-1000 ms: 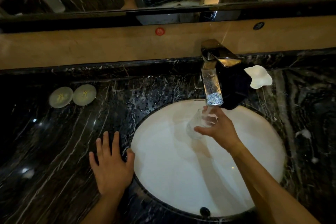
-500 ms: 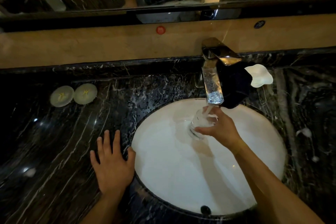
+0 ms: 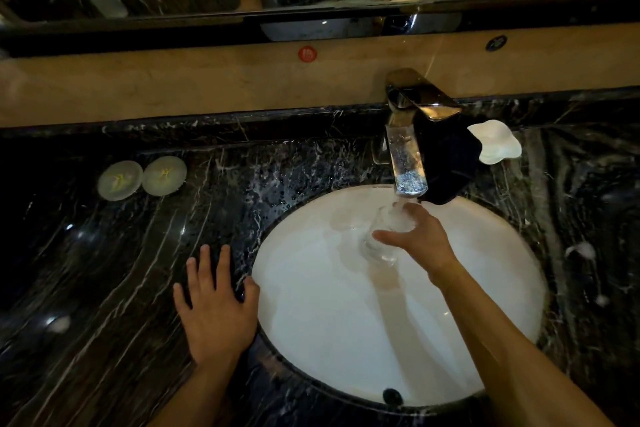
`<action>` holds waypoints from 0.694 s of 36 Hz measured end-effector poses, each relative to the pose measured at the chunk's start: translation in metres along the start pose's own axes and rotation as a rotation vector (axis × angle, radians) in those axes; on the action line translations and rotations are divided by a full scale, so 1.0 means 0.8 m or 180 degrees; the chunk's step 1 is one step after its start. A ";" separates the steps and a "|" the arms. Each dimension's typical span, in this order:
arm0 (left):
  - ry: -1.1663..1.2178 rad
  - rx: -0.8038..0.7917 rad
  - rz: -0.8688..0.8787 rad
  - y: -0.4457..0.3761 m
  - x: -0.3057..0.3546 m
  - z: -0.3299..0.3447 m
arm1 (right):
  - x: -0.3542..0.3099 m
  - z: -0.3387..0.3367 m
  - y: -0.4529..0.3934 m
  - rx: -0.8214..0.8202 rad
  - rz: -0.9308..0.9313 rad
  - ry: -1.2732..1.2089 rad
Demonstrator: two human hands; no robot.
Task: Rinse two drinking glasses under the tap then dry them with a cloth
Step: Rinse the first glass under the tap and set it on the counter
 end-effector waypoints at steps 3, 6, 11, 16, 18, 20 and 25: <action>-0.0008 -0.0005 -0.0007 -0.001 -0.001 0.001 | 0.012 0.013 0.008 -0.0252 0.0526 -0.1453; -0.0014 0.0013 -0.0002 0.000 -0.001 0.000 | 0.022 0.029 0.012 -0.0276 0.0923 -0.2263; 0.0034 0.0047 0.0002 0.000 0.001 -0.002 | 0.027 0.056 0.013 -0.0415 0.1419 -0.3247; 0.0014 0.0048 -0.0002 0.000 0.000 -0.001 | 0.034 0.069 0.014 -0.0200 0.1828 -0.3889; 0.0006 0.0040 0.0002 0.000 0.000 -0.001 | 0.033 0.073 0.016 0.0027 0.2075 -0.4258; 0.0001 0.0043 0.0004 0.000 0.001 -0.001 | 0.031 0.077 0.016 0.0319 0.2339 -0.4673; 0.0025 0.0050 0.0028 0.000 0.001 -0.001 | 0.022 0.073 0.019 0.0810 0.2499 -0.5040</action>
Point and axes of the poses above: each hand's wrist, its own y-axis away from the middle knuckle, its own z-axis out of the palm, x = y × z, the point moved 7 cm from there along -y, towards the middle knuckle, and after that the axes turned 11 degrees about -z, right-handed, at the moved point
